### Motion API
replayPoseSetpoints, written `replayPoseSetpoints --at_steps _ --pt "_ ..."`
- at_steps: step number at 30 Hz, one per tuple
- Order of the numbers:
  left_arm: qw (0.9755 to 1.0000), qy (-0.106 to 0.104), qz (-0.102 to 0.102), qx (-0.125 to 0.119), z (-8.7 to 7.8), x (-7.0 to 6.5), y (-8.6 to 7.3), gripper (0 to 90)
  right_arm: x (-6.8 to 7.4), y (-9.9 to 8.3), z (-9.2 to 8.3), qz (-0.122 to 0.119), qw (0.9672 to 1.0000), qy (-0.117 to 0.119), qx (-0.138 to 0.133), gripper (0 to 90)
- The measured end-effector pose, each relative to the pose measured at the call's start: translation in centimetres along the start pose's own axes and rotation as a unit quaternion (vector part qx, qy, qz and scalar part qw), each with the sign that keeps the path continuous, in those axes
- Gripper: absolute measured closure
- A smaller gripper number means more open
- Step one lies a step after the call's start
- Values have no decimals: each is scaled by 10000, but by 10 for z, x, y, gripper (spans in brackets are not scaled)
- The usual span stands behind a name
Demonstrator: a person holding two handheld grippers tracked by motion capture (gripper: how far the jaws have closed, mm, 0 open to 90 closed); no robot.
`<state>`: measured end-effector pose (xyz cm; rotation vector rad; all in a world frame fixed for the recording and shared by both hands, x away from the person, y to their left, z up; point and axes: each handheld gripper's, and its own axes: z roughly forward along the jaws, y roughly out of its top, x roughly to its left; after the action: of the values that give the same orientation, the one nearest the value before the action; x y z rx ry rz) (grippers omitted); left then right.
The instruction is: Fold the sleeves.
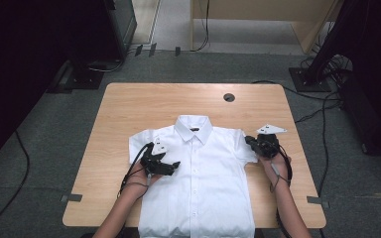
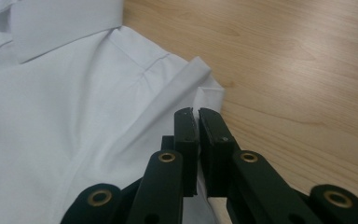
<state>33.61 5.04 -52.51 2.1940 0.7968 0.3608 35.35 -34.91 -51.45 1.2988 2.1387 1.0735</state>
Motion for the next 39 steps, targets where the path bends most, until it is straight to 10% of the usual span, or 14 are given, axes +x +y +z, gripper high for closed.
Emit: replayPoseSetpoints --at_steps 39 --pt "10000 1 1 3 0 0 0 189 55 21 10 -462 9977 496 -30 875"
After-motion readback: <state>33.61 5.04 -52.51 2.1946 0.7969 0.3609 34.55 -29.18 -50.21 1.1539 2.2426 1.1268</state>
